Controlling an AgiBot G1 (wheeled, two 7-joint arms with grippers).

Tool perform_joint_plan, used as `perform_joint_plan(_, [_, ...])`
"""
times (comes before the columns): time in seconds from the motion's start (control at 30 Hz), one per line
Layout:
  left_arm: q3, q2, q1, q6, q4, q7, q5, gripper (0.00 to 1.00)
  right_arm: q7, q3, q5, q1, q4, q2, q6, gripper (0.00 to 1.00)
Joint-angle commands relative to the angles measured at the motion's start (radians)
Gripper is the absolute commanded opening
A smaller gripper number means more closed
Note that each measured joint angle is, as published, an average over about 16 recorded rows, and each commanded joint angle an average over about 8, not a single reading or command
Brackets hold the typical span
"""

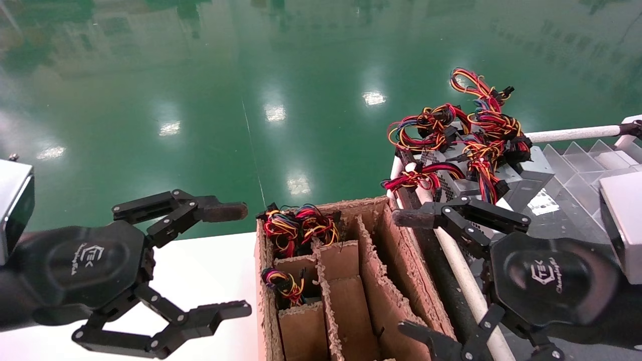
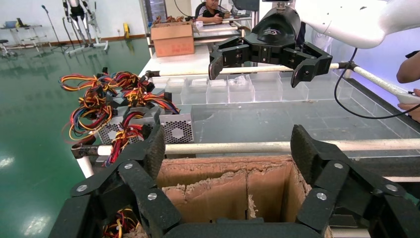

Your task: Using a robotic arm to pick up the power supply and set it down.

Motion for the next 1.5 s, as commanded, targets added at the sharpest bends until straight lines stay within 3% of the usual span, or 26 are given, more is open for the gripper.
perform_joint_plan(0.03, [0.000, 0.000, 0.000, 0.000, 0.000, 0.000, 0.000, 0.00, 0.000, 0.000, 0.000, 0.000, 0.000, 0.000, 0.000, 1.00])
perform_joint_plan(0.47, [0.000, 0.000, 0.000, 0.000, 0.000, 0.000, 0.000, 0.00, -0.012, -0.004, -0.029, 0.012, -0.011, -0.012, 0.027, 1.00])
perform_joint_plan(0.83, [0.000, 0.000, 0.000, 0.000, 0.000, 0.000, 0.000, 0.00, -0.058, -0.086, -0.258, 0.100, -0.075, -0.124, 0.165, 1.00])
perform_joint_plan(1.0, [0.000, 0.000, 0.000, 0.000, 0.000, 0.000, 0.000, 0.00, -0.040, -0.158, -0.375, 0.194, -0.170, -0.208, 0.179, 1.00])
perform_joint_plan(1.17, [0.000, 0.000, 0.000, 0.000, 0.000, 0.000, 0.000, 0.00, -0.044, -0.230, -0.471, 0.301, -0.302, -0.303, 0.146, 1.00])
perform_joint_plan(1.5, [0.000, 0.000, 0.000, 0.000, 0.000, 0.000, 0.000, 0.03, -0.207, -0.314, -0.615, 0.440, -0.559, -0.466, 0.154, 1.00])
